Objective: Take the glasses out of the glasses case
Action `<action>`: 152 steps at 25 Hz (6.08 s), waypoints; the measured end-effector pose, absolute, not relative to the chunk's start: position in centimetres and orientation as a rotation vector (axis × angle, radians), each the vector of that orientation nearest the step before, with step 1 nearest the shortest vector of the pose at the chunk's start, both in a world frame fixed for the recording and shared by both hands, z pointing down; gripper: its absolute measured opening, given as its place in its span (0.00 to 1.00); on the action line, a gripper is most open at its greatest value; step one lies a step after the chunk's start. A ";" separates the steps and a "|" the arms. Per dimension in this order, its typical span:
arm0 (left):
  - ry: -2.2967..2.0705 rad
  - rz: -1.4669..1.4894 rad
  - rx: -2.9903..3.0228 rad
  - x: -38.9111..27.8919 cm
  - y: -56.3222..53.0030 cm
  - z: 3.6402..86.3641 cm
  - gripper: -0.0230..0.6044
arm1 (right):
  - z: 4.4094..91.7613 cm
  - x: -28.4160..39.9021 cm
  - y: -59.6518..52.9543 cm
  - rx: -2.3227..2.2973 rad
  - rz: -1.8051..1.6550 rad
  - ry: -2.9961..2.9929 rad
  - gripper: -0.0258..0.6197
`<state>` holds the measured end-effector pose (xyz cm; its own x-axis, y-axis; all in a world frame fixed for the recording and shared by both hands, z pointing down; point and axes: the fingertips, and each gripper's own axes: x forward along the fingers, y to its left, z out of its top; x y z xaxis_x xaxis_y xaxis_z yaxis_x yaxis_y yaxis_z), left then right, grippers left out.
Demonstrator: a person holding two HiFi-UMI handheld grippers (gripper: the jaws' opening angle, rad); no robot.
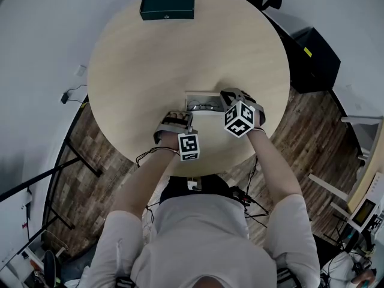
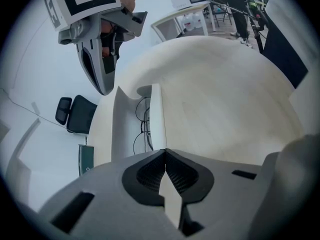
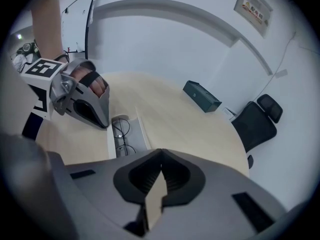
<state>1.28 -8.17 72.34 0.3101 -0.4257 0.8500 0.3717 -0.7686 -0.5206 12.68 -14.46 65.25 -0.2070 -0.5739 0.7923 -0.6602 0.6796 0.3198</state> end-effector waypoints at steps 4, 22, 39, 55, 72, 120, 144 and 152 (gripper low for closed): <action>0.053 -1.489 -1.899 1.2 -8.2 72.3 0.05 | 65.0 12.3 -13.9 0.981 0.105 -1.893 0.06; 0.083 -1.436 -1.909 1.5 -8.0 69.4 0.05 | 61.8 11.3 -11.0 0.997 -0.089 -1.869 0.06; 0.381 -1.266 -2.183 0.6 -6.0 60.4 0.05 | 57.0 9.4 -5.3 1.099 -0.189 -1.853 0.06; 0.823 -0.684 -2.780 -2.0 -4.3 47.0 0.05 | 44.8 9.4 -2.1 1.715 0.089 -2.155 0.06; 1.136 -0.256 -2.883 -6.5 -2.7 38.8 0.05 | 39.0 6.1 2.2 1.979 0.231 -2.414 0.06; 1.248 -0.408 -2.862 -10.1 -3.3 43.5 0.05 | 63.6 3.4 -8.2 0.642 -0.199 -1.725 0.22; 1.384 -0.498 -2.862 -12.9 -5.2 47.0 0.05 | 71.1 4.1 -12.3 0.512 -0.066 -1.666 0.19; 1.391 -0.510 -2.863 -13.4 -5.8 47.5 0.05 | 71.9 3.5 -12.4 0.419 0.023 -1.655 0.12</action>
